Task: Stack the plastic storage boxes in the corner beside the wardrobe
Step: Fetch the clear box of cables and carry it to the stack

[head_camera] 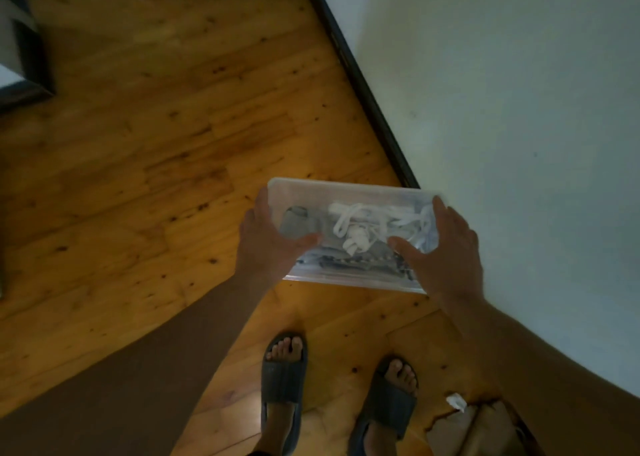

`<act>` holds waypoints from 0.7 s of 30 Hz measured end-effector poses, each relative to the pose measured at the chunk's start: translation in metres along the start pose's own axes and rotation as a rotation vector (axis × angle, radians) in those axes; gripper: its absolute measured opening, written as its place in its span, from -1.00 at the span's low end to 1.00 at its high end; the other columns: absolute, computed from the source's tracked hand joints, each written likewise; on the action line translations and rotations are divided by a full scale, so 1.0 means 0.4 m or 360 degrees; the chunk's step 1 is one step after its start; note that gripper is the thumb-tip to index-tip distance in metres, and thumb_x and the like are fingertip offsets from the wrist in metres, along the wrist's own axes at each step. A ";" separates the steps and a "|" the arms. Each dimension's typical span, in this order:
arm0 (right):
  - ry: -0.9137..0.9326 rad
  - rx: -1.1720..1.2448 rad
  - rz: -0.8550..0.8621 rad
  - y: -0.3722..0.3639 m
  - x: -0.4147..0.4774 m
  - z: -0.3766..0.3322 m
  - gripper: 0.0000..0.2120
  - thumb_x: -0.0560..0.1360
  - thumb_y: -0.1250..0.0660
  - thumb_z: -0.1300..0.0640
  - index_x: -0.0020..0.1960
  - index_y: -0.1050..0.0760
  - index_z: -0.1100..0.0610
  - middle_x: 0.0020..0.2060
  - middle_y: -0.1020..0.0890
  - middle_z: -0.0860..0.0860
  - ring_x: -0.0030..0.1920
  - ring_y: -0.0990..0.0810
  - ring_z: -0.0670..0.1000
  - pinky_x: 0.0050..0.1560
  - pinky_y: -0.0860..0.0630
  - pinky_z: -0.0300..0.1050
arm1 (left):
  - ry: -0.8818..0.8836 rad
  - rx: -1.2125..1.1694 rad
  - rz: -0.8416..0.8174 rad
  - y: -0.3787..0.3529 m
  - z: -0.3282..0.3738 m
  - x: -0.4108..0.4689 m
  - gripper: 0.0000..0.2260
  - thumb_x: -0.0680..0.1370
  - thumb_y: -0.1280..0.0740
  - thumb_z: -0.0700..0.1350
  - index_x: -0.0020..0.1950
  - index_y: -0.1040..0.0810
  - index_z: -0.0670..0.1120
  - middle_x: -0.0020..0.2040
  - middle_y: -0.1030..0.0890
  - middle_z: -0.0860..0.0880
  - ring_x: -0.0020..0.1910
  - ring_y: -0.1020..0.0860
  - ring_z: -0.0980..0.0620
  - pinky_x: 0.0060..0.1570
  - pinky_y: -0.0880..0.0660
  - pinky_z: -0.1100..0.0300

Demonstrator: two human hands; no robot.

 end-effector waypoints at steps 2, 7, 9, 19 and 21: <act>0.0022 -0.0012 0.0018 0.037 -0.013 -0.047 -0.09 0.34 -0.24 -0.43 0.53 -0.02 -0.03 0.44 -0.28 0.06 0.38 -0.27 0.15 0.22 -0.37 0.16 | 0.0011 -0.0012 0.0019 0.050 0.019 -0.020 0.06 0.22 -0.59 0.20 0.56 -0.05 0.09 0.40 -0.32 -0.08 0.41 -0.29 -0.11 0.28 -0.38 -0.19; 0.0087 -0.0045 0.0024 0.128 -0.028 -0.160 -0.11 0.35 -0.24 -0.43 0.52 -0.04 -0.04 0.45 -0.29 0.04 0.38 -0.28 0.15 0.22 -0.38 0.18 | -0.0001 -0.0108 0.0072 0.179 0.069 -0.071 0.06 0.20 -0.58 0.22 0.55 -0.06 0.08 0.42 -0.32 -0.08 0.43 -0.28 -0.13 0.27 -0.37 -0.23; 0.0126 -0.0071 0.0030 0.163 -0.035 -0.209 -0.12 0.35 -0.24 -0.43 0.51 -0.06 -0.04 0.43 -0.31 0.03 0.36 -0.31 0.13 0.20 -0.40 0.18 | 0.0010 -0.0152 0.0106 0.233 0.086 -0.095 0.06 0.21 -0.58 0.21 0.54 -0.04 0.10 0.44 -0.31 -0.08 0.43 -0.27 -0.15 0.28 -0.36 -0.24; 0.0234 -0.0099 -0.0012 0.337 -0.081 -0.438 -0.12 0.35 -0.26 -0.42 0.51 -0.06 -0.05 0.42 -0.32 0.01 0.36 -0.30 0.10 0.18 -0.42 0.18 | 0.0047 -0.0168 0.0231 0.486 0.183 -0.210 0.03 0.26 -0.56 0.20 0.56 -0.03 0.06 0.48 -0.25 -0.07 0.44 -0.25 -0.14 0.31 -0.34 -0.17; 0.0257 -0.0092 -0.0018 0.365 -0.093 -0.478 -0.13 0.35 -0.27 -0.42 0.50 -0.07 -0.05 0.40 -0.34 0.00 0.34 -0.32 0.09 0.17 -0.42 0.15 | 0.0071 -0.0184 0.0252 0.529 0.197 -0.230 0.03 0.26 -0.58 0.17 0.56 -0.05 0.04 0.48 -0.26 -0.08 0.44 -0.25 -0.15 0.31 -0.34 -0.19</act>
Point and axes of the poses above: each hand's wrist, its own x-axis towards the middle knuckle, its own y-axis out of the back of the hand, z = x × y, the point moved 7 cm from there along x, towards the middle knuckle
